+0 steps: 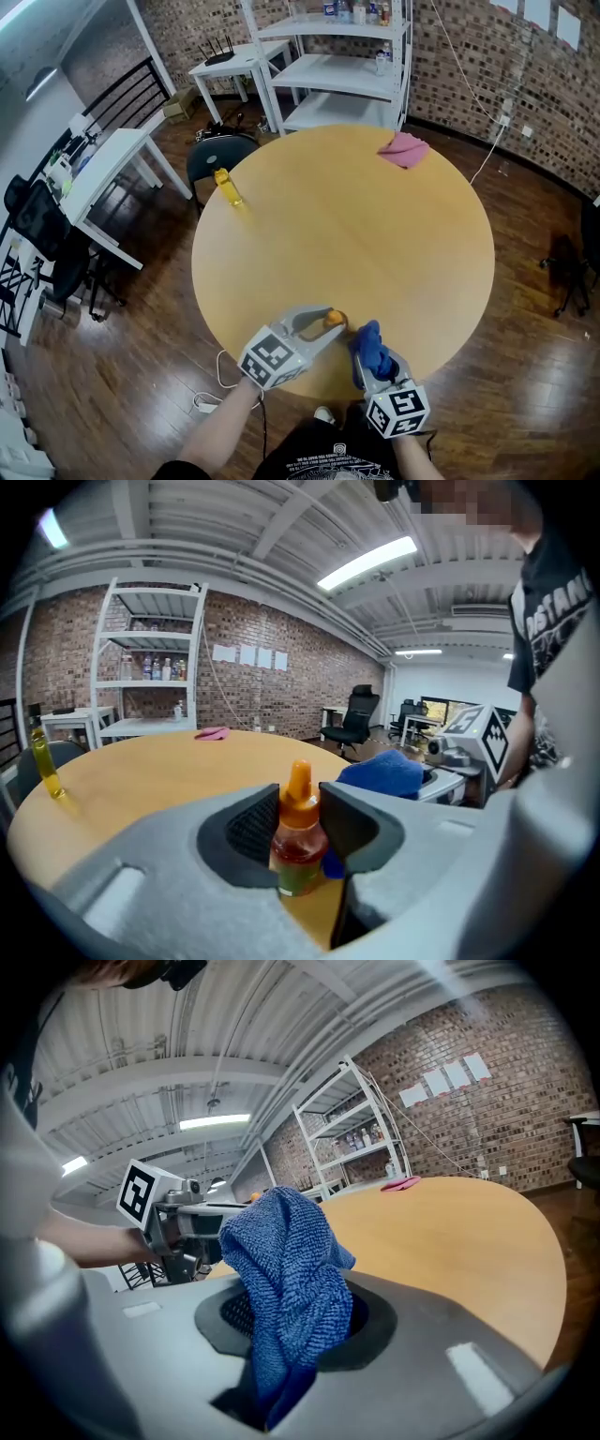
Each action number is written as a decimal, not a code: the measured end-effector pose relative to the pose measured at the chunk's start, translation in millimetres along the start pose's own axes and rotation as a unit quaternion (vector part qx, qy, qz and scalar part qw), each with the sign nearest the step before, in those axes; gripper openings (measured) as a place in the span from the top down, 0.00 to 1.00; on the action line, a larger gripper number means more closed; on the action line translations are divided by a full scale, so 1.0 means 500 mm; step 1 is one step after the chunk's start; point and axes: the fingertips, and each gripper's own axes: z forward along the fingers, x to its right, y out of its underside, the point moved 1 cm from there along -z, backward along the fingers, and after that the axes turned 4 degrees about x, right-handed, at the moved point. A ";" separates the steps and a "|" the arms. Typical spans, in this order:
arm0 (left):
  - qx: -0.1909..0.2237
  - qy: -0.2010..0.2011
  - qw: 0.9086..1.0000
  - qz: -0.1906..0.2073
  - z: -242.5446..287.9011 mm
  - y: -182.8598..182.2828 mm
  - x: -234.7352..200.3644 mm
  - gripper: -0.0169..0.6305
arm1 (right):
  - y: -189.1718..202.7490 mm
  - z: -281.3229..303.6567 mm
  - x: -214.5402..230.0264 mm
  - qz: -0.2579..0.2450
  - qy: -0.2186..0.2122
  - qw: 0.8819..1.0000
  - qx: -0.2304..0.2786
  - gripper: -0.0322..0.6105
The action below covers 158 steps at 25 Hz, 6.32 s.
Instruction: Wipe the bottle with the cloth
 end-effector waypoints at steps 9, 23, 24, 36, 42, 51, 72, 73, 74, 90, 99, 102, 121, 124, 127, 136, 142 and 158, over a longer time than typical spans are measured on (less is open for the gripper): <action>-0.012 -0.154 0.987 -0.043 -0.016 0.018 -0.014 0.77 | 0.006 0.012 -0.005 0.000 -0.007 1.000 -0.002 0.78; 0.012 -0.348 0.931 -0.106 -0.014 0.007 -0.003 0.76 | 0.001 0.016 0.002 -0.003 -0.010 1.000 -0.002 0.78; 0.011 -0.351 0.930 -0.109 -0.010 0.009 -0.003 0.76 | 0.001 0.016 0.003 -0.003 -0.009 1.000 -0.002 0.78; 0.020 -0.288 0.955 -0.075 0.002 0.010 0.001 0.76 | -0.001 0.020 0.001 0.001 -0.011 1.000 0.004 0.78; 0.033 -0.188 0.981 -0.041 -0.007 0.005 0.006 0.74 | -0.014 0.035 0.001 -0.001 -0.009 1.000 0.010 0.78; 0.025 -0.062 0.998 -0.021 -0.001 0.004 0.009 0.74 | -0.067 0.087 0.021 -0.047 -0.015 0.999 0.015 0.78; 0.039 -0.047 0.998 -0.031 0.000 0.004 0.005 0.76 | -0.088 0.100 -0.014 -0.075 -0.042 0.996 0.028 0.78; 0.039 -0.046 0.998 -0.031 0.001 0.003 0.005 0.76 | -0.085 0.097 -0.015 -0.073 -0.042 0.996 0.029 0.78; 0.039 -0.046 0.998 -0.031 0.002 0.004 0.005 0.76 | -0.082 0.093 -0.017 -0.071 -0.042 0.996 0.030 0.78; 0.034 -0.047 0.998 -0.033 -0.001 0.003 0.005 0.76 | -0.026 0.044 -0.061 -0.049 -0.040 0.997 0.036 0.78; 0.027 -0.042 0.998 -0.029 -0.002 0.002 0.008 0.76 | 0.021 0.038 -0.109 -0.053 -0.062 0.997 0.016 0.78; 0.025 -0.039 0.999 -0.028 -0.002 0.001 0.007 0.76 | 0.037 0.044 -0.119 -0.059 -0.071 0.996 0.005 0.78; -0.013 0.004 1.000 -0.017 0.006 0.002 0.012 0.76 | 0.079 0.118 -0.178 -0.109 -0.103 0.988 -0.019 0.78; -0.019 0.010 1.000 -0.017 0.009 0.002 0.015 0.76 | 0.079 0.130 -0.173 -0.116 -0.096 0.988 -0.023 0.79; -0.025 0.014 0.999 -0.017 0.007 0.003 0.014 0.76 | 0.080 0.144 -0.174 -0.129 -0.088 0.987 -0.025 0.79; -0.026 0.016 0.999 -0.022 0.010 -0.001 0.016 0.76 | 0.087 0.180 -0.177 -0.148 -0.070 0.986 -0.026 0.79; -0.024 0.016 0.999 -0.018 0.019 -0.006 0.015 0.76 | 0.087 0.197 -0.175 -0.163 -0.087 0.982 -0.028 0.79; -0.002 0.013 0.999 -0.037 0.013 0.006 0.012 0.76 | 0.108 0.131 -0.161 -0.143 -0.099 0.984 -0.039 0.78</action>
